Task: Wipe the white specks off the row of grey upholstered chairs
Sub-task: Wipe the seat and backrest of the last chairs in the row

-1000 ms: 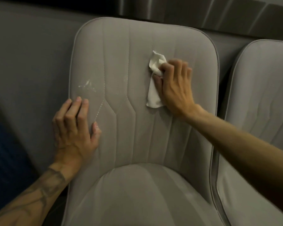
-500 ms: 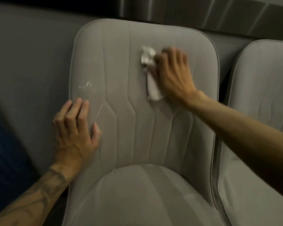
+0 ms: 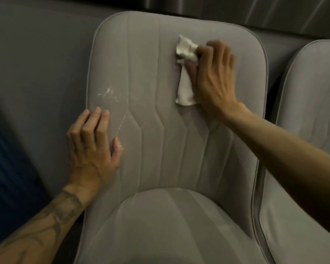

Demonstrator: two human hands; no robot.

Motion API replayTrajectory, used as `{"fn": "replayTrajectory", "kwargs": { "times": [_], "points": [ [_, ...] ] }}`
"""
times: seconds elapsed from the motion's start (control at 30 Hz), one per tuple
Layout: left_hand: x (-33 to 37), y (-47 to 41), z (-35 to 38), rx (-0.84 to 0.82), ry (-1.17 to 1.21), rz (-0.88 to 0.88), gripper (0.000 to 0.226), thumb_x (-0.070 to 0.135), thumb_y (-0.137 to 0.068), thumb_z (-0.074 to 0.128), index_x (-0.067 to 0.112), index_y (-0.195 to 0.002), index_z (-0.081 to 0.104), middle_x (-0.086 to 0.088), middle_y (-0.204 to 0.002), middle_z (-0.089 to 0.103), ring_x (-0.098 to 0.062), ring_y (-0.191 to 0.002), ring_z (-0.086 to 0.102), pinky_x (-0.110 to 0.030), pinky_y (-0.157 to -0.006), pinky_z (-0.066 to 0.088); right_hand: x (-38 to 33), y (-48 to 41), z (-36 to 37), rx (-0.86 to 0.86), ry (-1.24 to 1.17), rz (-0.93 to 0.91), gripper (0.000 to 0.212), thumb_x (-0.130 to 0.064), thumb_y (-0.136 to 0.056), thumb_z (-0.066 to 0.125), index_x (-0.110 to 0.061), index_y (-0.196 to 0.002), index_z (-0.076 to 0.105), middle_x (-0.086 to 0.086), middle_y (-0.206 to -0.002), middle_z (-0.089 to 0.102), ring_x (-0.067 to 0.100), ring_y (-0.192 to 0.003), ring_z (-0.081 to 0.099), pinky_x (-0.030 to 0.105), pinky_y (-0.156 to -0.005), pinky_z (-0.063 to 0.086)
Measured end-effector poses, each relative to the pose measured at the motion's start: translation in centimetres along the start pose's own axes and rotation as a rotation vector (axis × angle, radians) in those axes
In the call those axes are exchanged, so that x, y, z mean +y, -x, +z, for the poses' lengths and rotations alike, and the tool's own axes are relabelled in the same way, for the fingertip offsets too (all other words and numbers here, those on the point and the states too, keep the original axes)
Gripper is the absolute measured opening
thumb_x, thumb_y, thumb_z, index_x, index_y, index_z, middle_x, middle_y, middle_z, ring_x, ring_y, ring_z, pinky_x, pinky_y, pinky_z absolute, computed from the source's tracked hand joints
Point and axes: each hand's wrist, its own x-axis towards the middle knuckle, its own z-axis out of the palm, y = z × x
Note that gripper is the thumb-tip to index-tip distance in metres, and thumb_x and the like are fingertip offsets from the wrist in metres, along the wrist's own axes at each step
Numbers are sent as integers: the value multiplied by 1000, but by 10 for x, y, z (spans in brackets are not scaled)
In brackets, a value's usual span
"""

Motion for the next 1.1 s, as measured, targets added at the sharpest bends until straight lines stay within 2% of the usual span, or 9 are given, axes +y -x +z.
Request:
{"fn": "replayTrajectory", "kwargs": {
  "times": [0.13, 0.3, 0.43, 0.5, 0.67, 0.77, 0.9, 1.0, 1.1],
  "points": [
    [0, 0, 1, 9, -3, 2, 62, 26, -99, 52, -1, -154, 41, -19, -152, 38, -42, -141, 37, -57, -115, 38, -29, 45, 5, -2, -58, 173, 24, -35, -104, 51, -13, -114, 49, 19, -112, 56, 29, -99, 45, 41, -87, 34],
    [2, 1, 3, 0, 5, -2, 63, 26, -98, 52, 0, -155, 40, -19, -152, 38, -43, -142, 37, -57, -114, 38, -18, 81, -17, -213, -15, -219, 29, -29, -101, 60, -12, -117, 44, 22, -107, 60, 33, -92, 50, 42, -83, 34],
    [1, 2, 4, 5, -1, -1, 64, 26, -99, 52, 0, -155, 39, -20, -152, 38, -43, -142, 37, -58, -114, 38, 15, 4, -7, 58, 73, 188, 25, -40, -104, 47, -16, -112, 46, 17, -111, 56, 24, -99, 37, 38, -85, 28],
    [2, 2, 5, 8, 2, 2, 64, 26, -99, 53, 1, -155, 39, -19, -152, 38, -42, -143, 37, -57, -114, 37, 9, 13, -4, 72, 59, 246, 26, -41, -104, 47, -16, -110, 49, 15, -112, 55, 24, -100, 39, 39, -86, 31],
    [5, 2, 4, 17, -2, -5, 63, 27, -98, 53, 0, -154, 41, -19, -151, 39, -41, -142, 37, -58, -113, 39, -40, 140, -14, -216, -43, -41, 28, -27, -98, 63, -10, -113, 45, 22, -105, 60, 32, -90, 49, 43, -81, 35],
    [7, 1, 2, 12, -6, -10, 63, 26, -98, 53, 0, -154, 41, -20, -151, 40, -41, -142, 37, -58, -113, 39, -29, 143, -18, -313, 9, -253, 29, -26, -99, 62, -10, -118, 46, 18, -106, 60, 33, -84, 55, 42, -77, 36],
    [6, 2, 2, 18, -8, -10, 62, 26, -98, 53, 0, -154, 41, -19, -150, 39, -41, -141, 37, -58, -113, 39, -8, 95, -9, -148, 32, -78, 27, -36, -103, 49, -14, -118, 47, 10, -114, 44, 31, -94, 43, 40, -84, 32],
    [6, 2, 2, 19, -8, -8, 62, 26, -98, 53, 0, -154, 42, -19, -151, 39, -40, -142, 37, -57, -113, 39, -30, 131, -5, -136, 7, 69, 24, -34, -104, 49, -13, -116, 48, 11, -113, 46, 30, -92, 43, 40, -83, 32],
    [8, 3, 2, 18, -5, -8, 62, 26, -99, 53, 0, -154, 42, -20, -151, 41, -40, -142, 37, -58, -114, 39, -52, 192, -14, -279, -25, -108, 23, -29, -102, 52, -9, -115, 52, 17, -104, 60, 32, -85, 50, 42, -77, 36]
  ]
}}
